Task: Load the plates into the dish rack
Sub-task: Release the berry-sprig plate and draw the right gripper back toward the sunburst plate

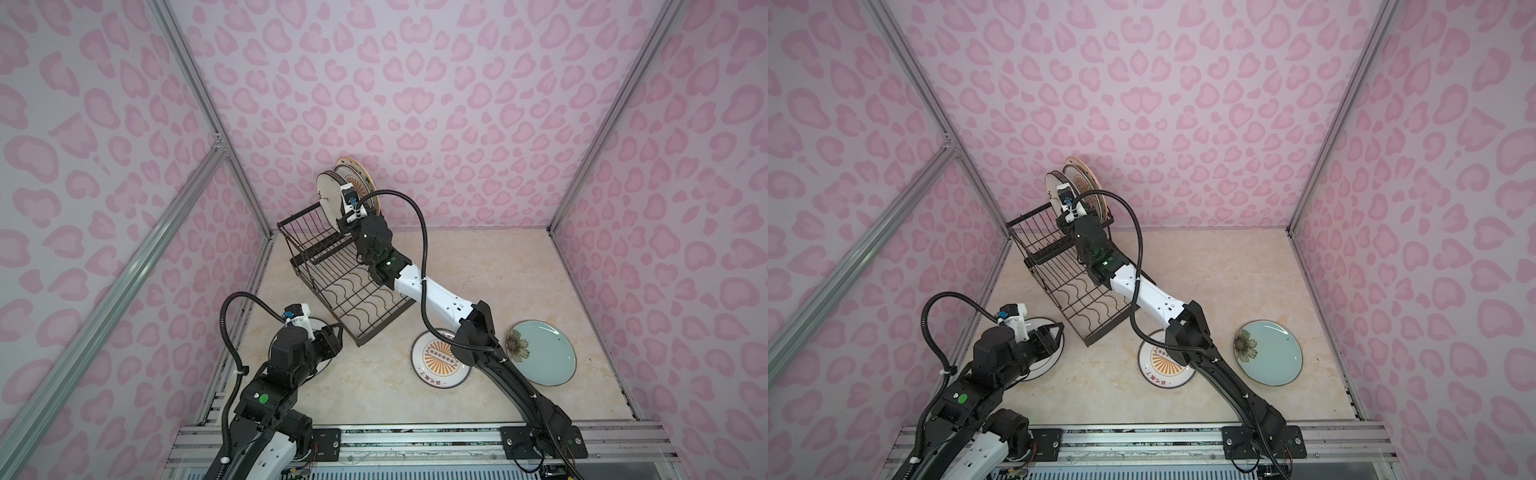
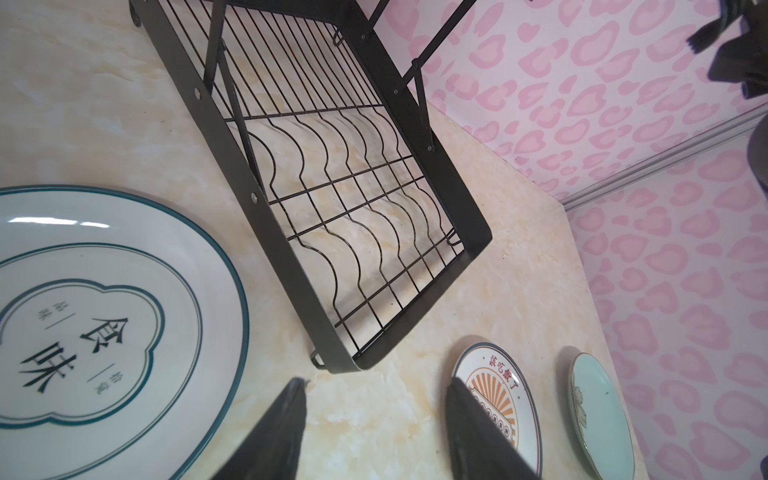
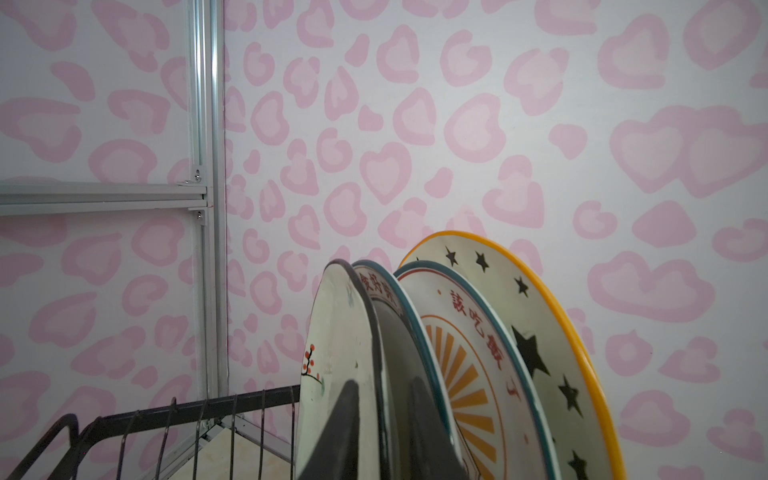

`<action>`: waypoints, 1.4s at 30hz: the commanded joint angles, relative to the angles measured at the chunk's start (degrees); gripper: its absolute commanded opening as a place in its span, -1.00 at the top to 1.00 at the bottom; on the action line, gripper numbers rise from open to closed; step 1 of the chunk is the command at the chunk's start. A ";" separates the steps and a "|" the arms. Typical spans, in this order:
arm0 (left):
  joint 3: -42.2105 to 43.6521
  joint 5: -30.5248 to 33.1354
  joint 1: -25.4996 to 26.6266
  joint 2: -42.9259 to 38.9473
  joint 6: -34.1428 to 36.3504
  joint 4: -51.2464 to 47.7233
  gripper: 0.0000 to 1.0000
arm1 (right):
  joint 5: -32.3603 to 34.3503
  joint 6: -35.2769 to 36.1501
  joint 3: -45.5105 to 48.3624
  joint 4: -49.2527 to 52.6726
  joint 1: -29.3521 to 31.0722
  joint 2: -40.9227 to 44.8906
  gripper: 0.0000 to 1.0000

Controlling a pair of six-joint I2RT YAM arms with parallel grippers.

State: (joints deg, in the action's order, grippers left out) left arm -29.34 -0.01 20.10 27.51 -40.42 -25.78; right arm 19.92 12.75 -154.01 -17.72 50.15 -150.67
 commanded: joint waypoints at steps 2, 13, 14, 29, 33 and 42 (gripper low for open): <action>-1.38 0.45 -0.04 0.04 1.13 -0.19 -0.13 | 0.88 0.77 -0.15 -1.29 0.30 0.85 0.50; -3.32 0.21 -0.05 1.11 1.66 -0.47 -0.14 | 0.51 2.38 3.13 -1.88 0.62 3.98 0.31; -3.62 0.19 -0.03 1.29 1.77 -0.45 -0.14 | 0.55 2.37 3.59 -2.01 0.58 4.38 0.29; -6.07 -0.59 -0.06 2.58 1.67 -0.59 -0.15 | -0.86 1.71 17.17 -3.84 0.27 16.46 0.15; -7.42 -1.22 -0.05 3.12 1.66 -0.50 -0.15 | -1.67 -0.18 21.62 -3.81 -0.40 21.19 0.13; -9.36 -4.48 -0.04 5.41 1.46 1.28 -0.15 | -6.95 -5.13 37.89 -1.92 -3.90 34.68 0.13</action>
State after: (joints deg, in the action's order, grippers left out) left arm -37.82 -2.24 20.10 32.12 -38.98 -26.92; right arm 15.59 10.52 -119.66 -19.81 47.13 -118.65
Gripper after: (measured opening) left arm 0.574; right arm 0.437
